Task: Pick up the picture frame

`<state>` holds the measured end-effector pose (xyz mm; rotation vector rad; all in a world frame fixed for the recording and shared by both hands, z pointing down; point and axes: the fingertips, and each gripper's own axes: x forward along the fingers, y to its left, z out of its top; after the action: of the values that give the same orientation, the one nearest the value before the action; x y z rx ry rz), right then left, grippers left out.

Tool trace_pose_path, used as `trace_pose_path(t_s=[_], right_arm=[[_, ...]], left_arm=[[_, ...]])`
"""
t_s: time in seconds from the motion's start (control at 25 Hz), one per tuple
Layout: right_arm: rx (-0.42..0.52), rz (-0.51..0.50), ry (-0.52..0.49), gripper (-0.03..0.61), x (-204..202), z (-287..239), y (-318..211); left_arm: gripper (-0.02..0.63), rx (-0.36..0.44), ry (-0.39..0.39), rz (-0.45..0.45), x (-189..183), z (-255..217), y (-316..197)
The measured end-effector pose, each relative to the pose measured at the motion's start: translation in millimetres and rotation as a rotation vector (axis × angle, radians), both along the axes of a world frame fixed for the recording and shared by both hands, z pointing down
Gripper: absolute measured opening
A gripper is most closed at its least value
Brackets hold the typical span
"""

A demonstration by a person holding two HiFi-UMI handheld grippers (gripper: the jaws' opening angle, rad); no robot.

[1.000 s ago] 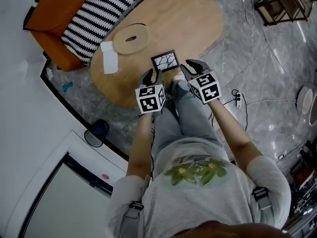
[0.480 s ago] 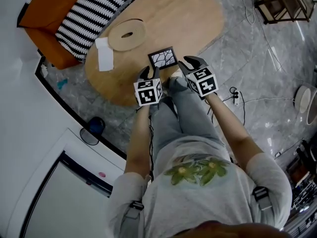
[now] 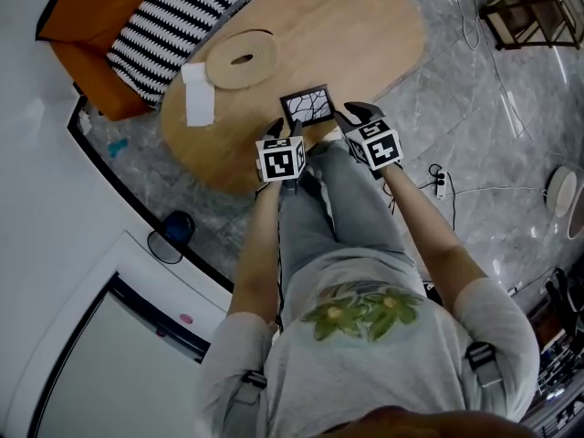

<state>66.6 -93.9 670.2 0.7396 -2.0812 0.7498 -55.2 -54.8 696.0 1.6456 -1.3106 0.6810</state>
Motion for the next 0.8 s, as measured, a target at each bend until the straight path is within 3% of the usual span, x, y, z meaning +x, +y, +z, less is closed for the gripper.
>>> trace_pose_path(t_s=[0.8], right_arm=[[-0.061, -0.022, 0.059, 0.101, -4.8, 93.5, -10.6]], left_arm=[[0.152, -0.101, -0.030, -0.005, -8.8, 91.4, -0.1]])
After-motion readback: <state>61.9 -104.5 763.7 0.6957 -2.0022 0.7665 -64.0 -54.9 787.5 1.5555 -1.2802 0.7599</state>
